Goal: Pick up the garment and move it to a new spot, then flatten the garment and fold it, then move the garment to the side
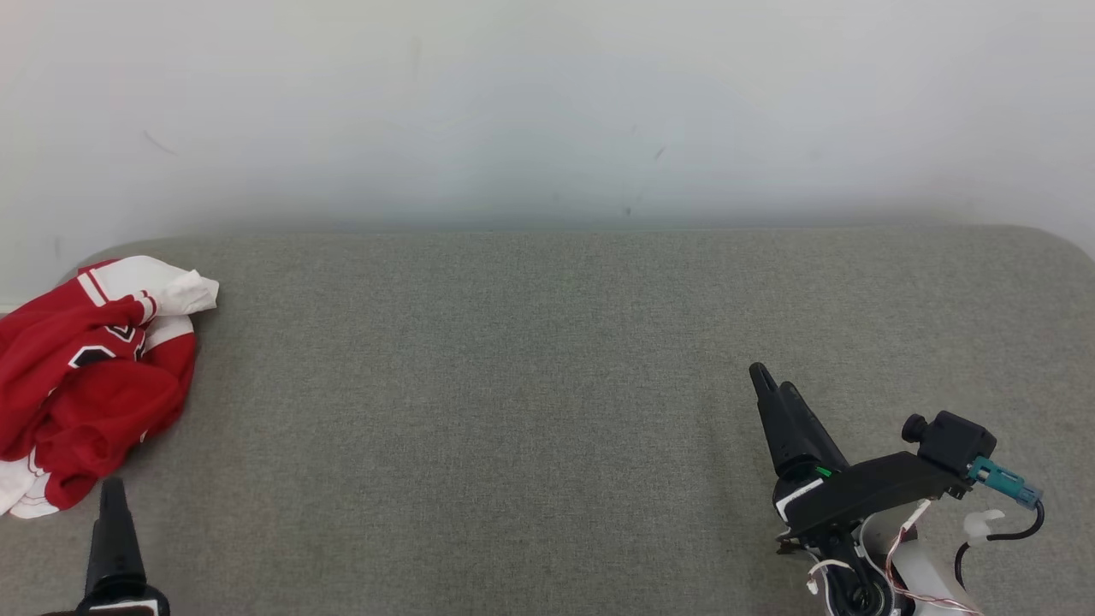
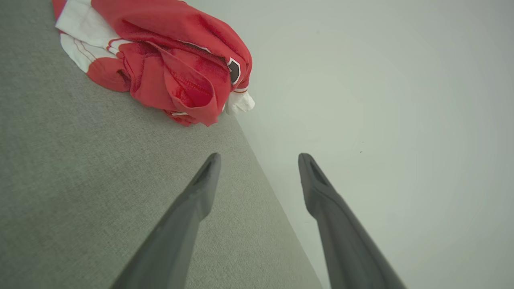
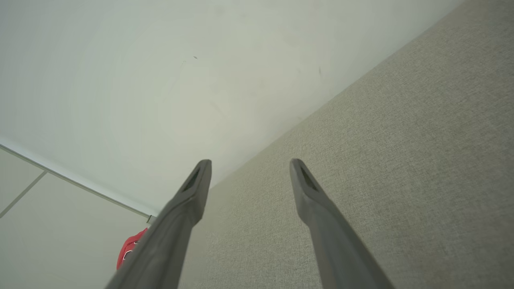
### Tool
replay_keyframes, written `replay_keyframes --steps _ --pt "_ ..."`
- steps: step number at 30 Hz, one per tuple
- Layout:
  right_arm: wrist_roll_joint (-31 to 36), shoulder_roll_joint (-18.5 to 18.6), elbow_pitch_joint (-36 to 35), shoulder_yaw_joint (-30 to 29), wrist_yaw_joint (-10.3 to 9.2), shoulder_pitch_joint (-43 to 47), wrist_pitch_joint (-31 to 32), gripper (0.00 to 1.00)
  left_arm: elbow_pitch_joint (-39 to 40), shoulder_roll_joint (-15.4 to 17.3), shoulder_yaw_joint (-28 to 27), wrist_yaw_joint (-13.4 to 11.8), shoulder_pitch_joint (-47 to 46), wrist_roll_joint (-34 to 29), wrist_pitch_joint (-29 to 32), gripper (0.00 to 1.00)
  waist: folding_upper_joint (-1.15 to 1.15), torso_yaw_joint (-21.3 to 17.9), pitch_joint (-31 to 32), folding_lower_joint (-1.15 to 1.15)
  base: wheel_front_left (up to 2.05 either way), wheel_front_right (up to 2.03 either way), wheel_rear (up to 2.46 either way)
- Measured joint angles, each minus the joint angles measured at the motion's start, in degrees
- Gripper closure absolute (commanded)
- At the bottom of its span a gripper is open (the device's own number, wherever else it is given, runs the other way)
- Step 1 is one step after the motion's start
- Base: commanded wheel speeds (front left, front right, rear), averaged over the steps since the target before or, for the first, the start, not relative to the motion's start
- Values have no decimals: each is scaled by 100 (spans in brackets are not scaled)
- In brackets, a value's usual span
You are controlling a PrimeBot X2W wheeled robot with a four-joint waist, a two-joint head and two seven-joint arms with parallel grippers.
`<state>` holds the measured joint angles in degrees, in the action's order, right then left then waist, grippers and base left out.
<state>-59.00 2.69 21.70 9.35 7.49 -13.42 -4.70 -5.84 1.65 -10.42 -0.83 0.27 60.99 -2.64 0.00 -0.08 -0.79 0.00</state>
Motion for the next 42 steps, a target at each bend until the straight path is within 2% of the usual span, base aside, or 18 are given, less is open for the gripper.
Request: replay_keyframes --steps 11,17,21,26,37,42 --pt "1366 0 -14 -185 0 40 -189 0 -45 32 328 -278 0 -1399 -211 0 0 -4 43 0 0 0 0" --pt "1937 0 2 -390 0 63 -270 0 -54 54 441 -427 -1 -1965 -311 0 0 -13 60 0 0 0 0" --pt "2184 1 10 -476 0 68 -307 0 -65 100 494 -483 -2 -2239 -372 0 0 -22 65 0 0 0 0" --pt "2819 1 90 -668 0 113 -409 0 -221 246 694 -624 -1 -2909 -490 0 0 -46 81 0 0 0 0" --pt "3403 2 -43 -911 0 197 -543 0 -324 350 927 -876 -29 -3693 -648 0 0 -74 113 0 0 0 0" --pt "3709 3 -102 -966 0 252 -599 0 -402 463 1093 -876 -32 -4033 -653 0 0 -87 119 0 0 0 0"
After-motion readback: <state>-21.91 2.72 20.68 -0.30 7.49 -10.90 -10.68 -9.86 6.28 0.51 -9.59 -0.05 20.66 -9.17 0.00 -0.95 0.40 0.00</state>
